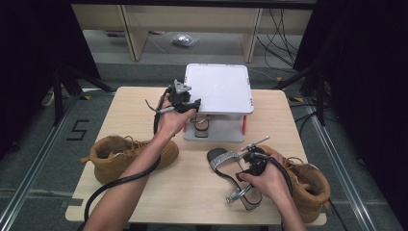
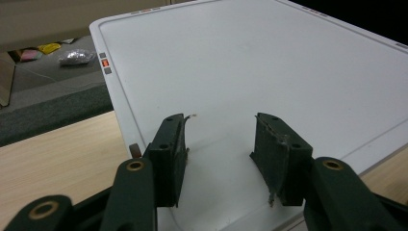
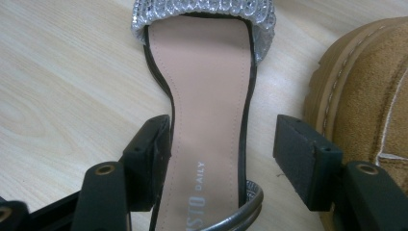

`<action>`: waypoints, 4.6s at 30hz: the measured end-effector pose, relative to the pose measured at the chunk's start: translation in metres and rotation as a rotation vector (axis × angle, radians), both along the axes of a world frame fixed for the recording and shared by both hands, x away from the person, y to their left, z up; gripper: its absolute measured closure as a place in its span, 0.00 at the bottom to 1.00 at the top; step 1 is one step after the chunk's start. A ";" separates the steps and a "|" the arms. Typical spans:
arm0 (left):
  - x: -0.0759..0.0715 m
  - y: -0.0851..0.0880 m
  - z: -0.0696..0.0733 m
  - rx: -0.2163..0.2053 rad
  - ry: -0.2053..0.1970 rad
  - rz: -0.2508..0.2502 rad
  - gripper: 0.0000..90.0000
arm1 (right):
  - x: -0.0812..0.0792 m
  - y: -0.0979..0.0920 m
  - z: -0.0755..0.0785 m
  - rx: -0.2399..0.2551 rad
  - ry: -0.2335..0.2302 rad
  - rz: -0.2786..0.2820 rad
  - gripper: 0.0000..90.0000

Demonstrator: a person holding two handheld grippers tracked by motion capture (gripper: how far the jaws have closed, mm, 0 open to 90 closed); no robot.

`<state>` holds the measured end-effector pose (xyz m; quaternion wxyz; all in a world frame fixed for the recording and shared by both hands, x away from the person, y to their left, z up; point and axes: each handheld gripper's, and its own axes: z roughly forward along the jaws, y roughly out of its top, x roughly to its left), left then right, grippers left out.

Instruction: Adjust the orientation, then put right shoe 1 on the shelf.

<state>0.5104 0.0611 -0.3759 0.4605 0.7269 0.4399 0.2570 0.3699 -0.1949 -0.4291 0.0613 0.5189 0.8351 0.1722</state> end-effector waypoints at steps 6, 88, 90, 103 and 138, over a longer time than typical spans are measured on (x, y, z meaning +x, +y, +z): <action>0.000 0.000 -0.001 -0.010 0.001 0.001 0.59 | 0.000 0.002 -0.002 -0.007 0.026 0.002 0.43; 0.002 0.002 0.000 0.000 0.004 -0.013 0.62 | 0.007 0.018 -0.007 -0.036 0.223 -0.159 0.35; 0.002 0.002 0.000 -0.001 0.004 -0.013 0.62 | 0.009 0.019 -0.009 -0.036 0.225 -0.153 0.35; 0.002 0.003 -0.001 -0.002 -0.001 -0.018 0.62 | 0.014 0.029 -0.019 -0.099 0.254 -0.116 0.34; 0.002 0.004 -0.001 0.013 0.000 -0.030 0.63 | 0.028 0.029 -0.026 -0.117 0.277 -0.264 0.49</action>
